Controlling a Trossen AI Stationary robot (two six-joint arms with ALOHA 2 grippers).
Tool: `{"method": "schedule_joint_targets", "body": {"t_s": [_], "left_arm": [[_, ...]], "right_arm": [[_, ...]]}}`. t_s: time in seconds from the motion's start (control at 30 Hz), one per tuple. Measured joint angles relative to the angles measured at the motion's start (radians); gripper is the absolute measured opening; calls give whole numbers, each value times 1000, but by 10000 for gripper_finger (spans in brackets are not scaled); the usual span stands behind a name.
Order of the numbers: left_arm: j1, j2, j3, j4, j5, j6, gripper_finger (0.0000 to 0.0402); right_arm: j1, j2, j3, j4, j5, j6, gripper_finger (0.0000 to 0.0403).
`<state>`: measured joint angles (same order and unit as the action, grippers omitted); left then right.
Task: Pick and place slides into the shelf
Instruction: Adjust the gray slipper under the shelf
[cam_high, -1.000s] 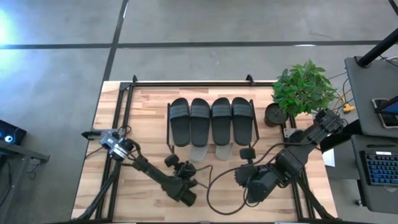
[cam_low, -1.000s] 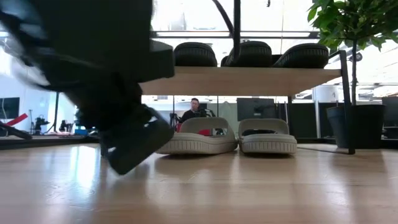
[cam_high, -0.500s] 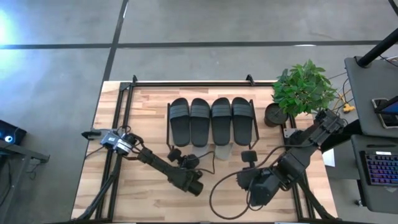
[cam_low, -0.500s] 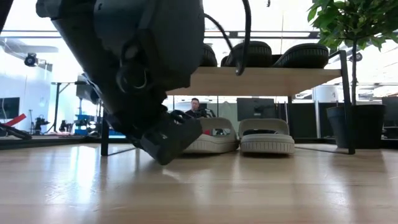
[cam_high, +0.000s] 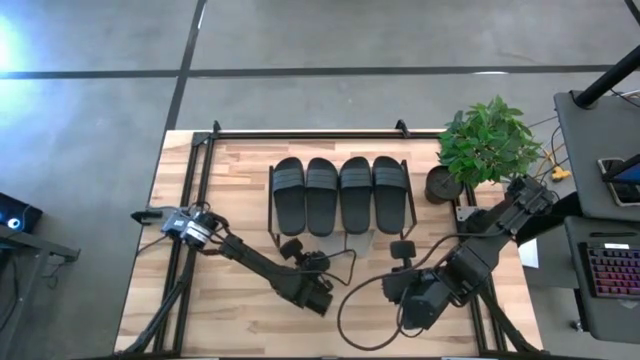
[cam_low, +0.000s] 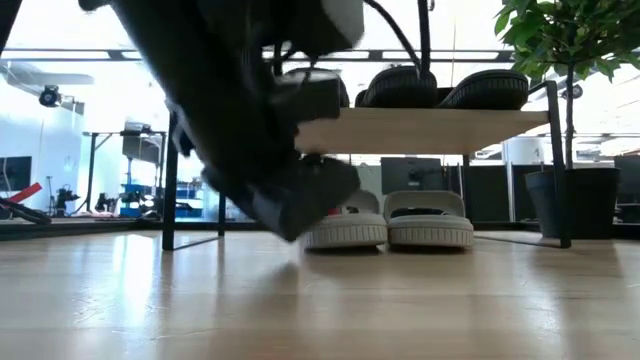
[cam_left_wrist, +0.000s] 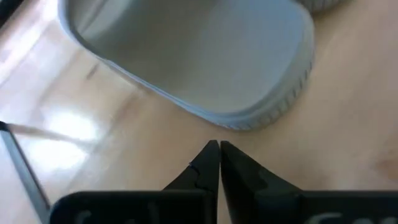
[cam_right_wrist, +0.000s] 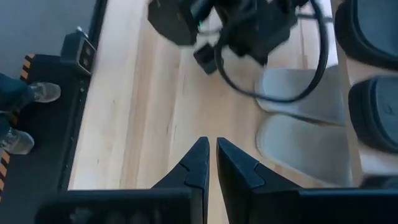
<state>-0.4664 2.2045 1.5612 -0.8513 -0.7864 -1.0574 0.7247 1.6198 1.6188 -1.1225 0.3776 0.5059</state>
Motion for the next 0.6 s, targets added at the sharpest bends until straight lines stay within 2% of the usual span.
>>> {"method": "schedule_joint_targets", "body": {"t_s": [0.17,0.33,0.47,0.6], "left_arm": [[-11,-78,3,-26,-8,5,0],[-28,-153,0,-28,-9,58,0],[-72,-253,-3,-22,-35,96,0],[-120,-343,-19,-25,-54,98,0]], "right_arm": [[25,-5,-12,-94,16,93,22],[44,-17,-96,-185,9,300,22],[79,-30,-235,-99,21,482,22],[101,-27,-411,124,120,623,22]]}}
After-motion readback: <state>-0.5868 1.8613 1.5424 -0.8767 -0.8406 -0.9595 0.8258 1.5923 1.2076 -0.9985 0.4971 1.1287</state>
